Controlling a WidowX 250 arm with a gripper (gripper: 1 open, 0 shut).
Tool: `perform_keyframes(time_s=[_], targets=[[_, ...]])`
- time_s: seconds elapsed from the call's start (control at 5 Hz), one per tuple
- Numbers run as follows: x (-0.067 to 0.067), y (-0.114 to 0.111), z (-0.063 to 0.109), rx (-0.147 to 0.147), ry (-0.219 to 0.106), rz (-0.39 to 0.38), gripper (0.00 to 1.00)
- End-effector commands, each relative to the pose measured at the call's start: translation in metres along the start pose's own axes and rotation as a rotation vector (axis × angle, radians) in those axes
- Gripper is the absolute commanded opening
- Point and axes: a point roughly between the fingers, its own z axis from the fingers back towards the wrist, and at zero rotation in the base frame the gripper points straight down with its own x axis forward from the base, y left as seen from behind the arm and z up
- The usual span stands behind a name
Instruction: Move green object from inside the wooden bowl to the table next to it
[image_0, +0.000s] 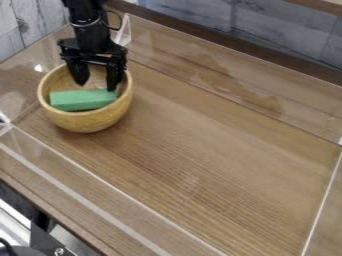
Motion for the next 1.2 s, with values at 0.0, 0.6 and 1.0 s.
perform_keyframes(time_s=[0.0, 0.6, 1.0], targets=[[-0.017, 0.018, -0.039, 0.009, 0.11, 0.019, 1.0], [-0.02, 0.004, -0.033, 0.028, 0.156, 0.064, 1.0], [-0.026, 0.004, -0.039, 0.039, 0.185, 0.094, 1.0]])
